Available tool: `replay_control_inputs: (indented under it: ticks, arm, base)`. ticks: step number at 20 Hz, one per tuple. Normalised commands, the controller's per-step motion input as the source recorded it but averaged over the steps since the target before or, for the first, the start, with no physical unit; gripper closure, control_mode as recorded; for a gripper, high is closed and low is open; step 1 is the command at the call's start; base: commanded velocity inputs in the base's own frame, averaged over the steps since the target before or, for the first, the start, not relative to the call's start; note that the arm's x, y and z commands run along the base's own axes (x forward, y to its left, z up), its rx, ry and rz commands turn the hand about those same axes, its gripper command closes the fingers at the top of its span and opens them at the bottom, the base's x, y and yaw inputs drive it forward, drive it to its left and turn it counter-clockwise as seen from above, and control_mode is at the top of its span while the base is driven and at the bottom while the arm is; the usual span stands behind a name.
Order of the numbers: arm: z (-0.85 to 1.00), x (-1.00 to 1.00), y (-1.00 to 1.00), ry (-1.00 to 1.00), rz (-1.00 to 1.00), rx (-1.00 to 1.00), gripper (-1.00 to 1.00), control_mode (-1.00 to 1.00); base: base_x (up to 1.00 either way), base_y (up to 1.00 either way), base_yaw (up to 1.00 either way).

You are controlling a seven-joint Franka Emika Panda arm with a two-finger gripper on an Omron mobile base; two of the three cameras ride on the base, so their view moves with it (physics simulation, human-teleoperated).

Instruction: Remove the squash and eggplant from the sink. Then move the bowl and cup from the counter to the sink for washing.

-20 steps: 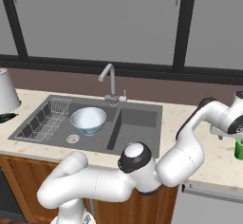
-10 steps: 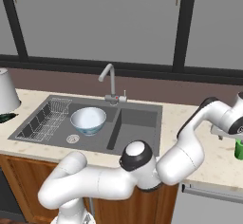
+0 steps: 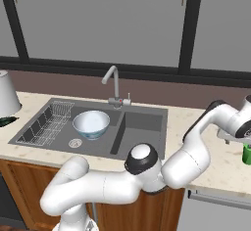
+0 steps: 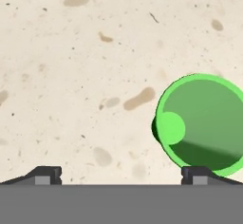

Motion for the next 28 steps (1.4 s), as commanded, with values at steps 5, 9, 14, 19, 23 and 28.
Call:
replay_control_inputs:
  ticks: [5,9,14,19,23,28]
  arm:
    - [-0.07,0.11,-0.09,0.00,0.04,0.00,-1.00,-1.00]
    - [-0.02,0.07,-0.12,0.00,0.05,0.00,-1.00,-1.00]
    - [-0.01,0.08,-0.16,0.00,0.05,0.00,-1.00,-1.00]
    - [-0.01,0.10,-0.16,0.01,0.05,0.00,-1.00,-1.00]
    - [-0.03,0.11,-0.14,0.03,0.04,0.00,-1.00,-1.00]
    - [-0.02,0.07,-0.15,0.07,0.02,0.00,-1.00,-1.00]
  base:
    - [0.00,0.00,0.00]
    - [0.00,0.00,0.00]
    - [0.00,0.00,0.00]
    - [0.00,0.00,0.00]
    - [0.00,0.00,0.00]
    - [0.00,0.00,0.00]
